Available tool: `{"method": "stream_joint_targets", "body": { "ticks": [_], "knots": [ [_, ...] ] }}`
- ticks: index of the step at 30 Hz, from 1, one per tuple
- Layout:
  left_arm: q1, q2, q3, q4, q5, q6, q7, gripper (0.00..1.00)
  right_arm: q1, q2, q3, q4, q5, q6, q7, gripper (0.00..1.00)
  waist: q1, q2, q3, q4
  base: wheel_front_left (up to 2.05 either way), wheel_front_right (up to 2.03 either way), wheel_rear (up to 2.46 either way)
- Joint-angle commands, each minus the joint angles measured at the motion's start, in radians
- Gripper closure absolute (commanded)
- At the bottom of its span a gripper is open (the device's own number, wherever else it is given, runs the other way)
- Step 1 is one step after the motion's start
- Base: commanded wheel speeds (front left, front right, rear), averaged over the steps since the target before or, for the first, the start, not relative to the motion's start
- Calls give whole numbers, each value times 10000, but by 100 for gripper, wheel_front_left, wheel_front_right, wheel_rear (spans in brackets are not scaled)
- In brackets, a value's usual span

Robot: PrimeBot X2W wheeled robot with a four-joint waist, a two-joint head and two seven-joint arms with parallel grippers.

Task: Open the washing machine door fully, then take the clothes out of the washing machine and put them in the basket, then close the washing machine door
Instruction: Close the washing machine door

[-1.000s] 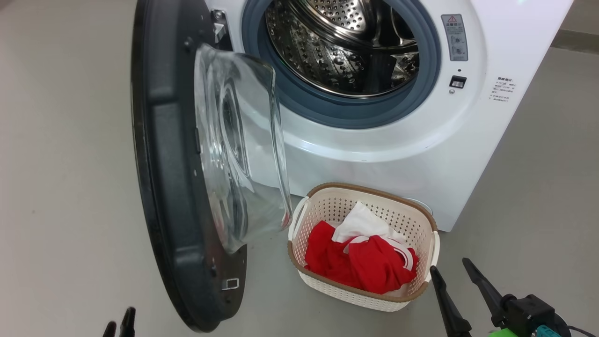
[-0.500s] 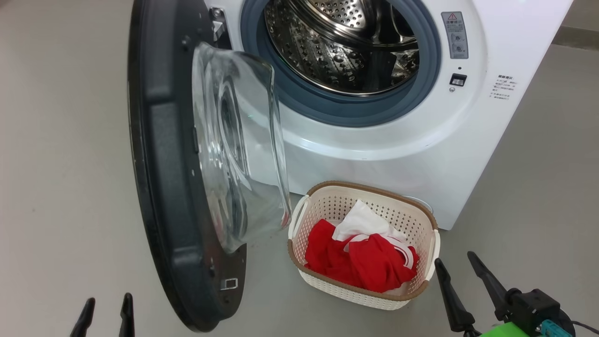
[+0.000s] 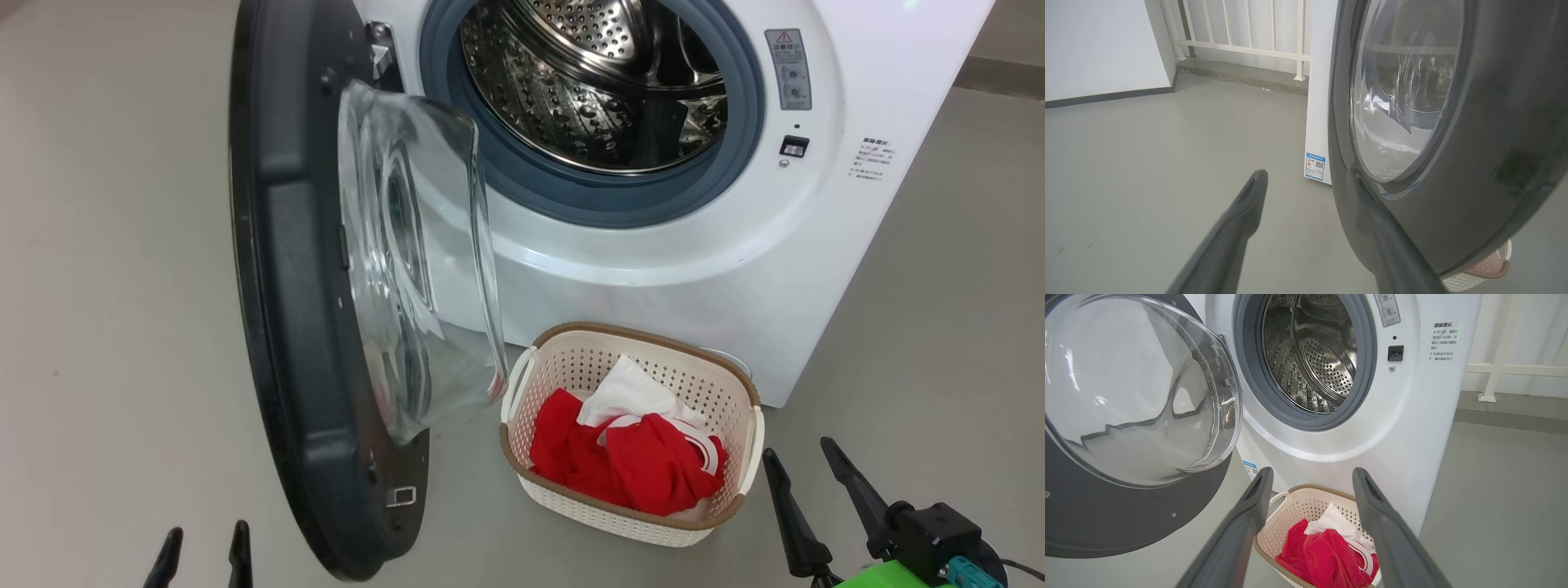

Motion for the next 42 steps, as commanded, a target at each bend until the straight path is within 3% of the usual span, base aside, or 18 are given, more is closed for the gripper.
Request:
{"method": "stream_joint_targets", "body": {
  "ticks": [1, 5, 8, 9, 10, 11, 14, 15, 22, 27, 30, 35, 42],
  "knots": [
    [-149, 63, 366, -226, 86, -56, -121, 0, -192, -74, 207, -208, 53, 65, -65, 0, 0, -1, -13, 3, 0, 0, 0],
    [-150, 58, 362, -261, 35, -56, -121, 0, -154, -63, 206, -219, 59, 65, -65, 0, 0, -1, -63, 16, 0, 0, 0],
    [-240, -13, 481, -339, -764, -56, -122, 0, -126, -56, 193, -235, 67, 65, -65, 0, 0, -1, -89, 46, 0, 0, 0],
    [-289, -39, 508, -357, -1225, -56, -122, 35, -115, -54, 186, -241, 71, 65, -65, 0, 0, -1, -99, 57, 0, 0, 0],
    [-347, -52, 493, -436, -1631, -56, -122, 78, -103, -52, 181, -247, 74, 65, -65, 0, 0, -1, -107, 68, 0, 0, 0],
    [-458, -69, 508, -574, -2684, -56, -122, 100, -83, -46, 184, -252, 75, 65, -65, 0, 0, -1, -116, 83, 0, 0, 0],
    [-648, -84, 707, -776, -4049, -56, -122, 100, -69, -42, 191, -250, 74, 65, -65, 0, 0, -1, -124, 93, 0, 0, 0],
    [-837, -84, 957, -902, -5665, -56, -122, 100, -63, -37, 205, -243, 75, 65, -65, 0, 0, -1, -132, 85, 0, 0, 0],
    [-1177, 998, 572, -1478, -10663, -56, 11, 100, -47, -22, 253, -227, 78, 65, -65, 0, 0, -1, -120, 7, 0, 0, 0],
    [-1277, 1474, 563, -2411, -14596, -56, 2672, 100, -43, -17, 214, -245, 56, 65, -65, 0, 0, -1, -29, -4, 0, 0, 0],
    [-1108, 1950, 580, -2495, -15381, -56, 4618, 100, -97, -15, 204, -254, 41, 65, -65, 0, 0, -1, 62, -28, 0, 0, 0],
    [-1006, 2399, 336, -2620, -15409, -56, 7032, 100, -192, -37, 202, -257, 15, 65, -65, 0, 0, -1, 206, -103, 0, 0, 0],
    [-1111, 2130, 456, -2725, -15265, -56, 8575, 100, -275, -51, 176, -258, -19, 65, -65, 0, 0, -1, 363, -228, 0, 0, 0]
  ]
}}
